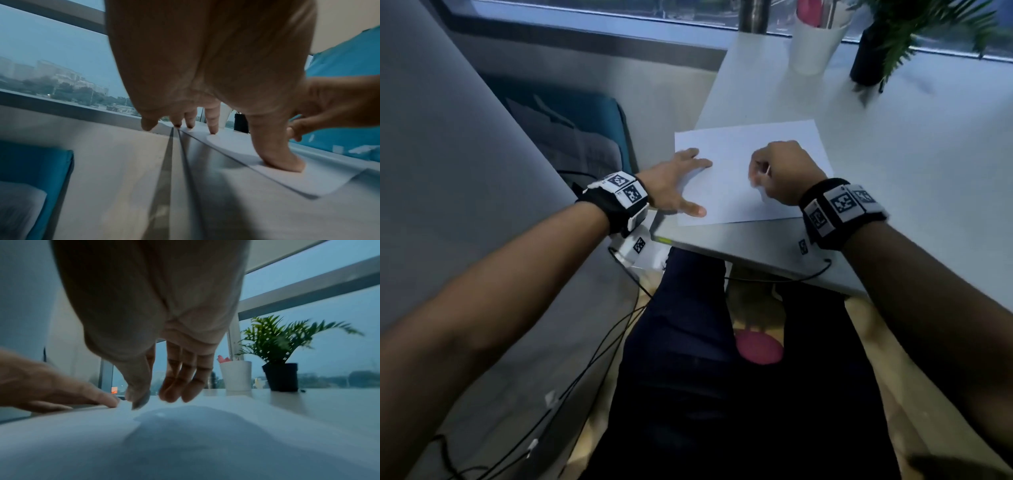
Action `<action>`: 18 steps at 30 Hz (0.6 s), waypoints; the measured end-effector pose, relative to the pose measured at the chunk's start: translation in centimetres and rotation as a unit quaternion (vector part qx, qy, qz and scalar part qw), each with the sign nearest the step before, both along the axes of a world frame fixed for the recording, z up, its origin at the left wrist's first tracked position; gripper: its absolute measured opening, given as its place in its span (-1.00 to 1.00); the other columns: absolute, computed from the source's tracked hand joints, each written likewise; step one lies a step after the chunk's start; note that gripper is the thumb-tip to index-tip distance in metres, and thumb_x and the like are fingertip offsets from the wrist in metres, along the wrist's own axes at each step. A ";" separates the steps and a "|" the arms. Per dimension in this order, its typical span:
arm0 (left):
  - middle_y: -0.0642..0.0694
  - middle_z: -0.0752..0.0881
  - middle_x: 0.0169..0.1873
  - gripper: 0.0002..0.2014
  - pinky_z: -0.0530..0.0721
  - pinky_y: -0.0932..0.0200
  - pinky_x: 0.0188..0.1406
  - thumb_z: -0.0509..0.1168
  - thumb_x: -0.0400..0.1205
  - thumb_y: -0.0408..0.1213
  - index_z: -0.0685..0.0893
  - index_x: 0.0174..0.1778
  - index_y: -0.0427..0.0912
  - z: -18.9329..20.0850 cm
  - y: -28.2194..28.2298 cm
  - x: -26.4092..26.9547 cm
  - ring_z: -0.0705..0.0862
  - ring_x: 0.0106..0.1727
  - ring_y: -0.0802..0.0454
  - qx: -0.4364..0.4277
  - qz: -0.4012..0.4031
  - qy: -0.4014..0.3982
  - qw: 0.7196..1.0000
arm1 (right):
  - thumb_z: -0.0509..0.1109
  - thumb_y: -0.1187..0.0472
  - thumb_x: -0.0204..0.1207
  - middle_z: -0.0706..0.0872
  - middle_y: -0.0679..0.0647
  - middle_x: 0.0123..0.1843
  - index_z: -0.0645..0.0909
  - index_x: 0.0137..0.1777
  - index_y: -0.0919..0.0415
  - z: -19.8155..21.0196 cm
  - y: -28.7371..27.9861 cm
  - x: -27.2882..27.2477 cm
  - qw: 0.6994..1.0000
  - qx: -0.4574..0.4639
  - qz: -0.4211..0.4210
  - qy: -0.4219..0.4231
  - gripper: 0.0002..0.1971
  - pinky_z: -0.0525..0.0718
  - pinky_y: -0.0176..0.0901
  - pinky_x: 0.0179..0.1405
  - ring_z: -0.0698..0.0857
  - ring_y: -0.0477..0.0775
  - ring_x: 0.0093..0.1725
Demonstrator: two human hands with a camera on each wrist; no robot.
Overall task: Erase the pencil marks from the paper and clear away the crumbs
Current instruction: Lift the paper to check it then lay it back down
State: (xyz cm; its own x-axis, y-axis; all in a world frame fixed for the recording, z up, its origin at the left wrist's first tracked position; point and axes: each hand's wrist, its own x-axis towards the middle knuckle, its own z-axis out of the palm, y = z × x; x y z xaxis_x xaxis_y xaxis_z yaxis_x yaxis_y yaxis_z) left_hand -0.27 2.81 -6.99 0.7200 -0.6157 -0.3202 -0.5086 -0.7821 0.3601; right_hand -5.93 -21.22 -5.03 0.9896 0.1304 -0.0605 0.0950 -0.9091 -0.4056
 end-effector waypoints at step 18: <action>0.08 -0.34 0.70 0.18 -0.28 -0.65 0.47 0.12 0.24 0.67 -0.28 0.68 0.29 -0.2 -0.2 0.4 -0.24 0.71 -0.29 0.165 -0.051 -0.026 0.985 | 0.44 0.33 0.34 0.82 0.17 -0.29 0.80 -0.21 0.29 1.4 6.0 3.4 0.997 0.046 -0.001 0.056 -0.89 0.80 -0.06 -0.02 0.82 0.08 -0.13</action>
